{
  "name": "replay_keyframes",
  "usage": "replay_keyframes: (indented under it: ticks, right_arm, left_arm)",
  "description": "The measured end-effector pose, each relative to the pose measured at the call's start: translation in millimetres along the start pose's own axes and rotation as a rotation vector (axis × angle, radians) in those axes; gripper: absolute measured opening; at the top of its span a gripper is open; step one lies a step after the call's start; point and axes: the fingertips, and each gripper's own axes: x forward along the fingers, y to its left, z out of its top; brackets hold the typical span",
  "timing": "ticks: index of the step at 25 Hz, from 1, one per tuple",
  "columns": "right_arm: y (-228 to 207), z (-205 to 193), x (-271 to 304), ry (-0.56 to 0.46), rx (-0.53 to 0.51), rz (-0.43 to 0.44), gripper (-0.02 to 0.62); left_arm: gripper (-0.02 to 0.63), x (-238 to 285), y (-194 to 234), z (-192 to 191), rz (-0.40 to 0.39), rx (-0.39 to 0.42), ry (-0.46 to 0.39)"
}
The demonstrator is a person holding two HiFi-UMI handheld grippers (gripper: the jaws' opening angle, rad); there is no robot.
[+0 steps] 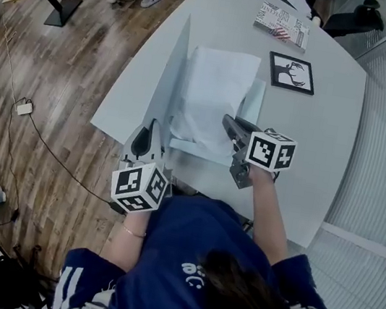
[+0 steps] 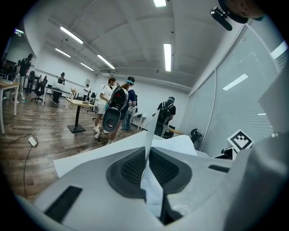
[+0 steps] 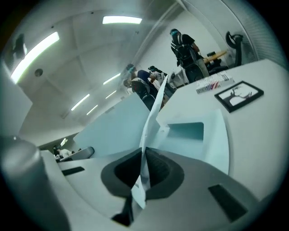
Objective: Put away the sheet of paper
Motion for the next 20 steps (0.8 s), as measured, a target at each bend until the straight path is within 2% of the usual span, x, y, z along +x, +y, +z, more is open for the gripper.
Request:
replay_keyframes:
  ticks: [3,6,11,17,20]
  right_arm:
    - [-10.7,-12.5,13.1,0.072,0.151,0.013,0.008]
    - [-23.9,-22.0,21.1,0.121,0.217,-0.017,0.008]
    - [-35.1,-32.8,32.3,0.205,0.226,-0.065,0.008]
    - [-45.3,-43.4,41.9,0.3,0.312,-0.083,0.008]
    - [-50.2,-62.3,44.3,0.404,0.261,-0.126,0.008]
  left_arm:
    - [0.028,5.5,-3.0,0.8,-0.006,0.025,0.004]
    - [0.028,9.5,-3.5,0.5,-0.005,0.031,0.004]
    - [0.028,9.9,0.0,4.5,-0.006,0.038,0.003]
    - [0.028,13.2,-3.5,5.6,-0.013,0.067,0.003]
    - [0.028,14.6,-6.4,6.4,-0.023,0.085,0.003]
